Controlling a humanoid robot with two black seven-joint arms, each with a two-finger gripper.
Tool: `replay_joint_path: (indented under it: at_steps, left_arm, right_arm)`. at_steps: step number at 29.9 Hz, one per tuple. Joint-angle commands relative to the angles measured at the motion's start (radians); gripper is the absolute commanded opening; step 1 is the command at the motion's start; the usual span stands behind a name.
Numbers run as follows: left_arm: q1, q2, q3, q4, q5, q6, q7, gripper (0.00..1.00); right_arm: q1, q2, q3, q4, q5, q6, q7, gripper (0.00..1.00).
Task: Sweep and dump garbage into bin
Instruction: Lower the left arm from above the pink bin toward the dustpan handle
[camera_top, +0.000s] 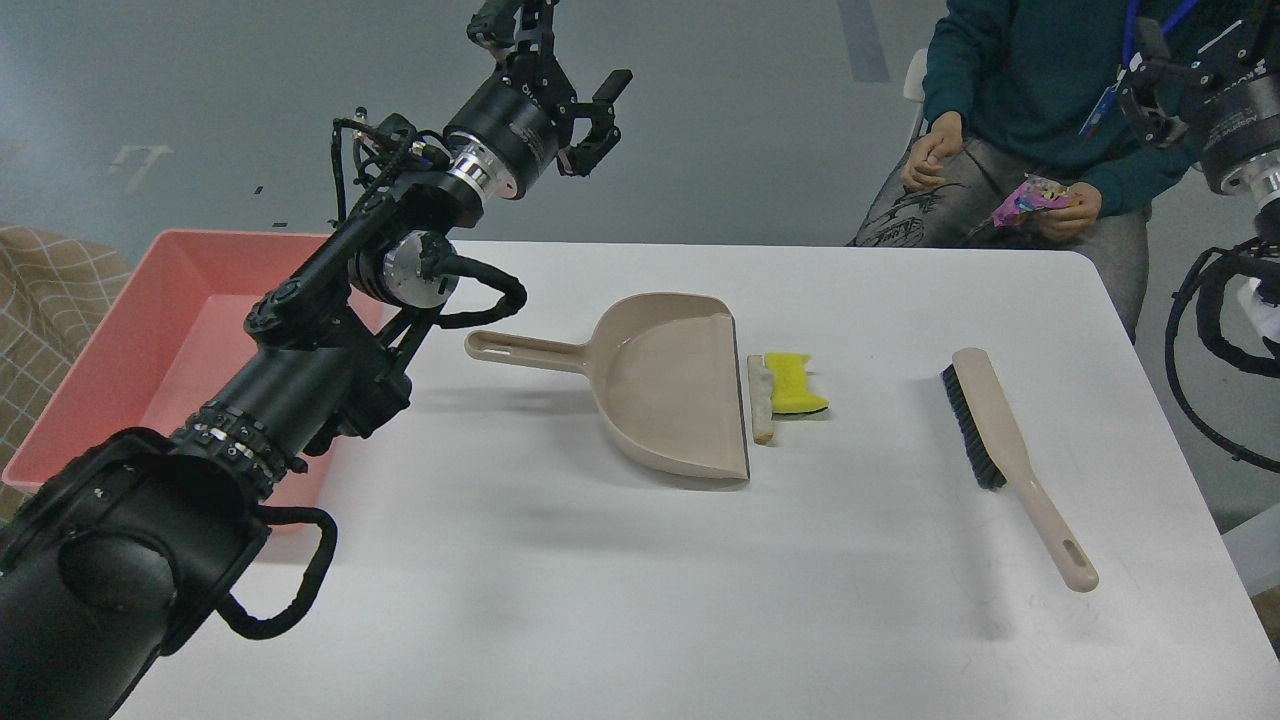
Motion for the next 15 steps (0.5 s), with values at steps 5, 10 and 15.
replay_joint_path:
  at_steps: [5, 10, 15]
  left_arm:
    - [0.031, -0.008, -0.001, -0.002, -0.003, 0.004, 0.001, 0.98]
    - [0.022, 0.009, -0.002, 0.0, -0.017, 0.001, -0.003, 0.98]
    - [0.017, 0.033, -0.001, 0.001, -0.015, -0.002, 0.001, 0.98]
  right_arm:
    - [-0.025, 0.022, 0.04, -0.004, -0.001, -0.009, 0.0, 1.0]
    - [-0.017, 0.022, 0.043, -0.019, 0.002, -0.009, 0.0, 1.0]
    - [-0.015, 0.022, 0.07, -0.022, 0.002, -0.012, 0.0, 1.0]
